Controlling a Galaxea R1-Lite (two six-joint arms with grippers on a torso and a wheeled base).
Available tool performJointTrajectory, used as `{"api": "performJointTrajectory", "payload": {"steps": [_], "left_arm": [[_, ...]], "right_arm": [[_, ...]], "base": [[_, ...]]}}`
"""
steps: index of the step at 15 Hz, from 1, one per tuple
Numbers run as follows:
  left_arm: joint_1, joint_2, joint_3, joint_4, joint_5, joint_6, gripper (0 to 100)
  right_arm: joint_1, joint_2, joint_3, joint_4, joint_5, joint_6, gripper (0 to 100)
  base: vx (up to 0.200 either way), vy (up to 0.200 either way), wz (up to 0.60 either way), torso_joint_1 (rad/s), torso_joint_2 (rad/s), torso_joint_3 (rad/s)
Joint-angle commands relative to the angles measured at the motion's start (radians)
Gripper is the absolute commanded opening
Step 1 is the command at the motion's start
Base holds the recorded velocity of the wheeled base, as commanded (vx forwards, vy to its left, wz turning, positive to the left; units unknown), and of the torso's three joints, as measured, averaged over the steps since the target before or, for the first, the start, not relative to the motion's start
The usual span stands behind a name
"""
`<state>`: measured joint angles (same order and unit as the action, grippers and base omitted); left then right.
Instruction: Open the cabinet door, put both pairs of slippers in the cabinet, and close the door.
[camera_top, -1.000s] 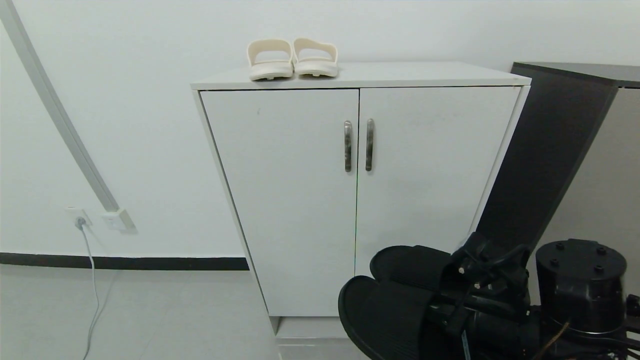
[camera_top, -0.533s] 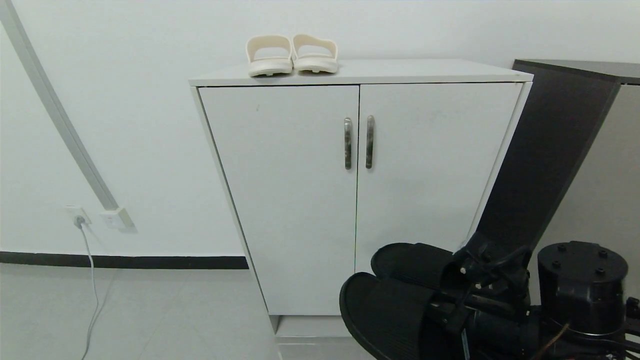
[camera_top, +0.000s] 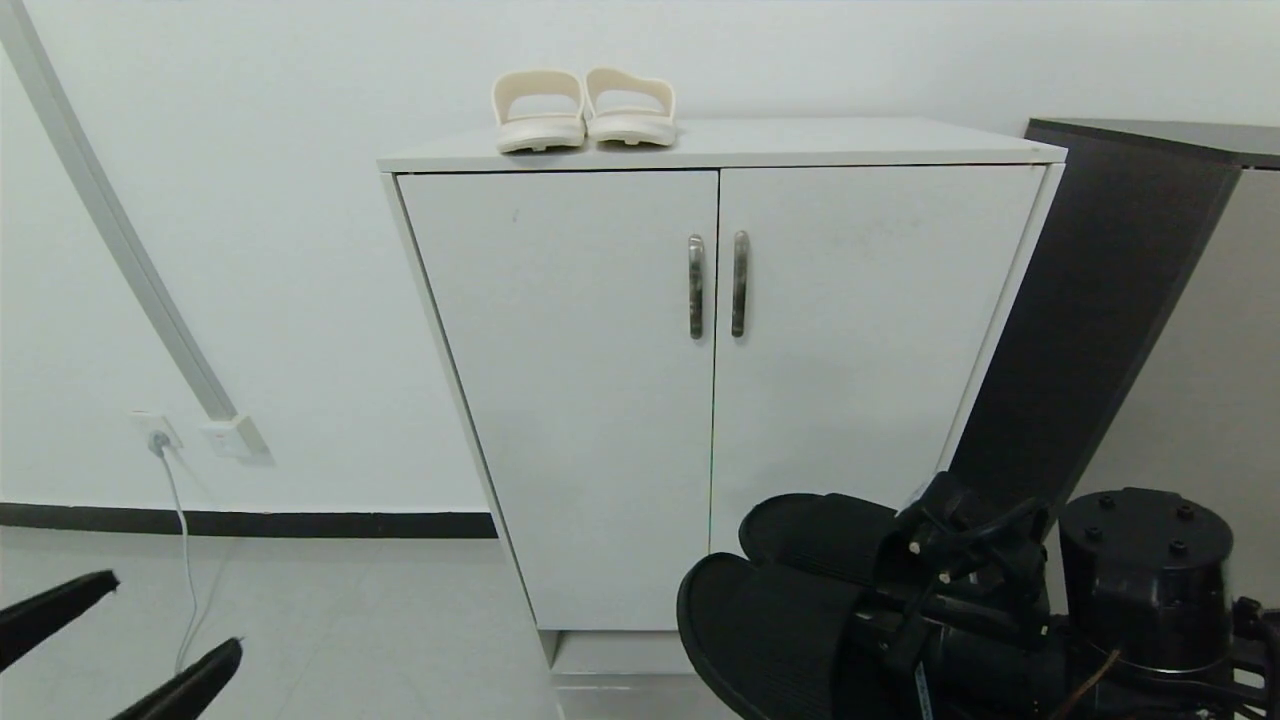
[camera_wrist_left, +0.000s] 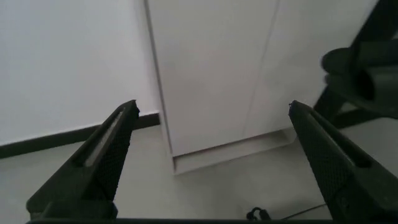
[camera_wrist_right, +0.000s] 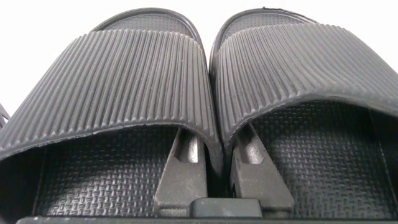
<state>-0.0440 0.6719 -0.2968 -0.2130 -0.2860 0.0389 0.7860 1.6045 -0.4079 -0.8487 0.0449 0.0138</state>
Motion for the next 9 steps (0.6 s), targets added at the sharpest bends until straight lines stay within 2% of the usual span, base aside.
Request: {"api": "performJointTrajectory", "payload": {"steps": [1, 3, 5, 6, 7, 8, 9], "left_arm": [[-0.094, 0.270, -0.081, -0.117, -0.042, -0.007, 100], [-0.165, 0.373, -0.122, -0.187, -0.041, -0.017, 100], [-0.257, 0.528, -0.240, -0.261, -0.039, -0.073, 100], [-0.280, 0.569, -0.278, -0.278, -0.039, -0.099, 100], [-0.321, 0.624, -0.344, -0.293, -0.039, -0.143, 100], [-0.350, 0.667, -0.393, -0.296, -0.039, -0.162, 100], [-0.370, 0.715, -0.441, -0.298, -0.038, -0.163, 100]], "right_arm": [[0.001, 0.003, 0.000, 0.000, 0.000, 0.000, 0], [-0.001, 0.003, 0.000, 0.000, 0.000, 0.000, 0], [-0.001, 0.003, 0.000, 0.000, 0.000, 0.002, 0], [-0.001, 0.003, 0.000, 0.000, 0.000, 0.002, 0], [-0.001, 0.003, 0.001, 0.000, 0.000, 0.000, 0], [-0.001, 0.003, 0.001, 0.000, 0.000, 0.002, 0], [-0.001, 0.003, 0.001, 0.000, 0.000, 0.002, 0]], "base": [[0.000, 0.000, 0.00, 0.000, 0.00, 0.000], [0.000, 0.000, 0.00, 0.000, 0.00, 0.000], [0.000, 0.000, 0.00, 0.000, 0.00, 0.000], [0.000, 0.000, 0.00, 0.000, 0.00, 0.000], [0.000, 0.000, 0.00, 0.000, 0.00, 0.000], [0.000, 0.000, 0.00, 0.000, 0.00, 0.000], [0.000, 0.000, 0.00, 0.000, 0.00, 0.000]]}}
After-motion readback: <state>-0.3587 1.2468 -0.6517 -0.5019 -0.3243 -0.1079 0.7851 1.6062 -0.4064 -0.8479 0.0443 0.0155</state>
